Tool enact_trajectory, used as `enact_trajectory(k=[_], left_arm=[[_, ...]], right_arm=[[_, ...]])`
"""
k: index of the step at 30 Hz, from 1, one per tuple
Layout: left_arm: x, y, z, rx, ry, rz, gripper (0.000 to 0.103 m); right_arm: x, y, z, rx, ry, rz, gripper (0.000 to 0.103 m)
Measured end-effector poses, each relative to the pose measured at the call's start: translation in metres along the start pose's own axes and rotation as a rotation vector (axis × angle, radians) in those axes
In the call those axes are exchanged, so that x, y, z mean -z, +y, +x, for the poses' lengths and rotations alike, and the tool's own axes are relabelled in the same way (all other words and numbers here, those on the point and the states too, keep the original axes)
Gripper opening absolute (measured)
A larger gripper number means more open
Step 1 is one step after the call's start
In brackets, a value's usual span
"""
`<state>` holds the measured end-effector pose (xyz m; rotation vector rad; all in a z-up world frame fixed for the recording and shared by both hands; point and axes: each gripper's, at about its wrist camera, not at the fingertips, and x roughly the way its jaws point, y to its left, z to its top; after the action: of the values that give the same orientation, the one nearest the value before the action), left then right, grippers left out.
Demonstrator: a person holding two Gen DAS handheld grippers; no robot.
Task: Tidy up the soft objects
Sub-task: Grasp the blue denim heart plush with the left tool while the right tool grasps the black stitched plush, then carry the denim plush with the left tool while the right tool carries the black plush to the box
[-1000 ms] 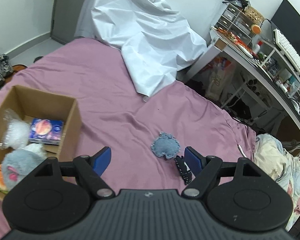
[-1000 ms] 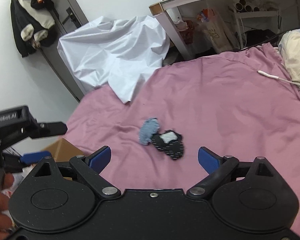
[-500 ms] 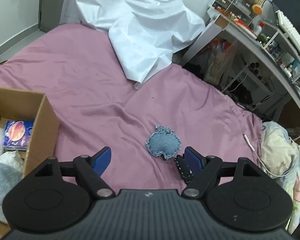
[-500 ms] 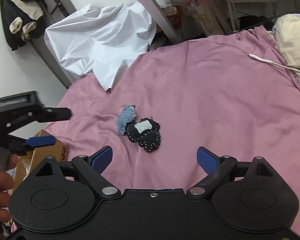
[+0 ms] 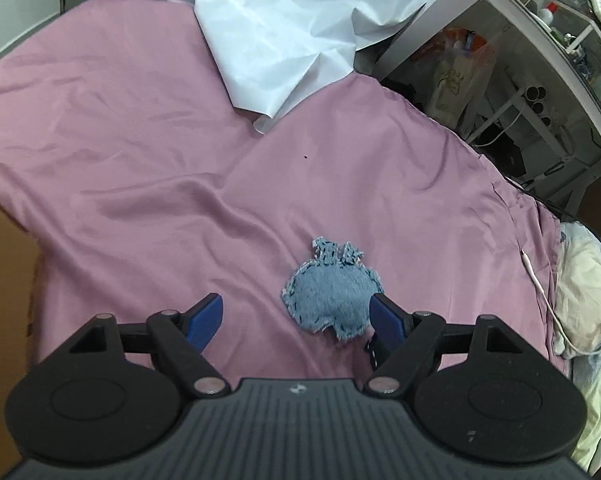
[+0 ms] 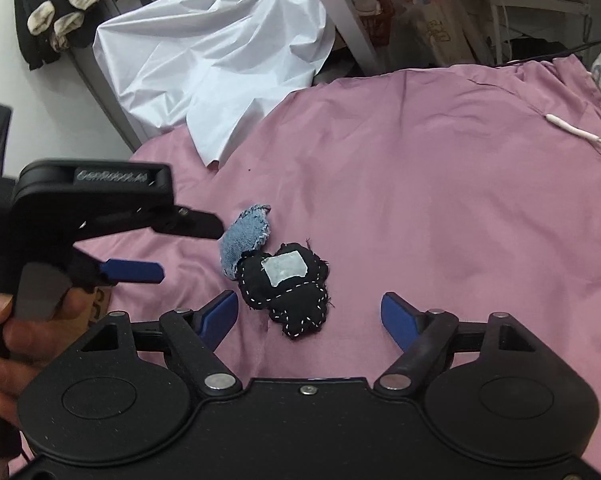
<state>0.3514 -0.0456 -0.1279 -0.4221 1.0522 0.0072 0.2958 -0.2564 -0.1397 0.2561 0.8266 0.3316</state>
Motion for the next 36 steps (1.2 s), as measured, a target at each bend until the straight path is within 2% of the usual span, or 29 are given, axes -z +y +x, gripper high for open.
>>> enact_trajectory(k=[4, 8, 11, 12, 14, 15, 16, 17, 19, 20, 22, 26, 28, 36], left_arm=[[-0.006, -0.002, 0.011, 0.005, 0.01, -0.018, 0.079], [-0.009, -0.011, 0.021, 0.039, 0.01, -0.02, 0.079], [-0.008, -0.025, 0.035, 0.045, 0.056, 0.024, 0.079], [-0.007, -0.029, 0.041, 0.041, 0.079, 0.044, 0.079], [-0.001, -0.032, 0.045, 0.025, 0.07, 0.058, 0.079], [0.001, -0.032, 0.045, 0.025, 0.058, 0.063, 0.079], [0.003, -0.032, 0.044, 0.025, 0.05, 0.067, 0.078], [0.005, -0.031, 0.044, 0.026, 0.043, 0.072, 0.076], [0.005, -0.029, 0.042, 0.009, 0.039, 0.081, 0.056], [0.004, -0.027, 0.041, 0.002, 0.039, 0.081, 0.053], [0.003, -0.021, 0.037, 0.033, 0.046, 0.063, 0.04], [0.005, -0.018, 0.024, 0.051, 0.027, 0.055, 0.029], [0.007, -0.016, 0.019, 0.056, 0.024, 0.049, 0.02], [0.012, -0.007, -0.003, 0.068, -0.013, 0.032, 0.016]], right_arm=[[-0.004, 0.003, 0.006, 0.003, 0.001, -0.031, 0.074], [-0.006, 0.005, 0.015, -0.002, 0.013, -0.034, 0.073], [-0.005, 0.007, 0.02, 0.001, 0.014, -0.043, 0.073], [-0.005, 0.008, 0.02, 0.001, 0.012, -0.051, 0.071], [-0.005, 0.009, 0.021, 0.004, 0.011, -0.06, 0.059], [-0.004, 0.009, 0.02, 0.014, 0.012, -0.065, 0.047], [-0.004, 0.009, 0.02, 0.029, 0.012, -0.071, 0.04], [-0.004, 0.01, 0.019, 0.044, 0.014, -0.081, 0.038], [-0.003, 0.011, 0.017, 0.056, 0.015, -0.089, 0.035], [-0.003, 0.012, 0.015, 0.061, 0.015, -0.09, 0.034], [-0.002, 0.015, 0.011, 0.067, 0.013, -0.086, 0.032], [-0.001, 0.016, 0.005, 0.063, 0.005, -0.069, 0.031], [-0.001, 0.016, 0.004, 0.062, 0.005, -0.068, 0.031], [-0.005, 0.019, -0.009, 0.058, -0.026, -0.053, 0.031]])
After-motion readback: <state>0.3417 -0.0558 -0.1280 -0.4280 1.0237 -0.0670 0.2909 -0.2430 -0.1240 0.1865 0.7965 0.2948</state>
